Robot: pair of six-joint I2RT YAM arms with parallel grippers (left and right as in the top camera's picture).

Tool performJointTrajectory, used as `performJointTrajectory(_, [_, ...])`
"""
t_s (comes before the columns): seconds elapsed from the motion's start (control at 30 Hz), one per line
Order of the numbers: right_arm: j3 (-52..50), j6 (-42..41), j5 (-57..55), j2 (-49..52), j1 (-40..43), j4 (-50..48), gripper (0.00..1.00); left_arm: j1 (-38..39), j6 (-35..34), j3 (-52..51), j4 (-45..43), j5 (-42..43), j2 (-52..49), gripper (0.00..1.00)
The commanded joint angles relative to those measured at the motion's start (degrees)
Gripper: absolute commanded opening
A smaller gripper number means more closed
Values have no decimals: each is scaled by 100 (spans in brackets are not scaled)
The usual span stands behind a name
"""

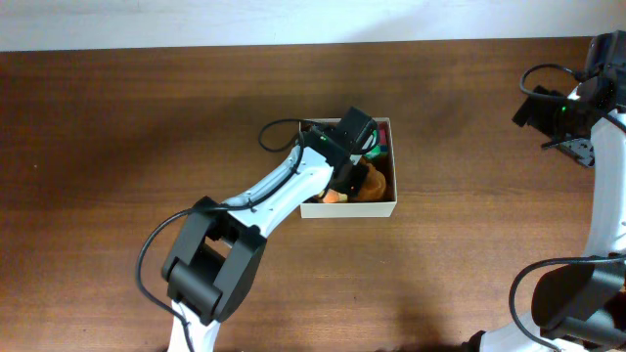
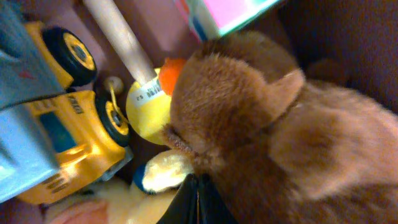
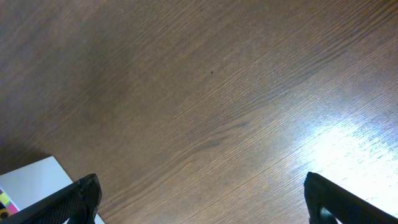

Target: Pack container

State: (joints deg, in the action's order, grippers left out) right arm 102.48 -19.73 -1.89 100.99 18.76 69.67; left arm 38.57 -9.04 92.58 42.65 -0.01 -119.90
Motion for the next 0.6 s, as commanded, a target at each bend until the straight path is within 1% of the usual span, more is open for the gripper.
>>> performJointTrajectory(0.0, [-26,-72,9,-13,0,-2,99,0,-50,7,7,-22,446,5])
performJointTrajectory(0.2, [-26,-72,9,-13,0,-2,99,0,-28,7,0,-195,699,5])
performJointTrajectory(0.43, [-26,-72,9,-13,0,-2,99,-26,-28,52,0,-304,732,5])
performJointTrajectory(0.47, [-26,-72,9,-13,0,-2,99,-42,-28,101,4,-302,745,6])
performJointTrajectory(0.57, [-26,-72,9,-13,0,-2,99,-105,-31,448,179,-304,841,12])
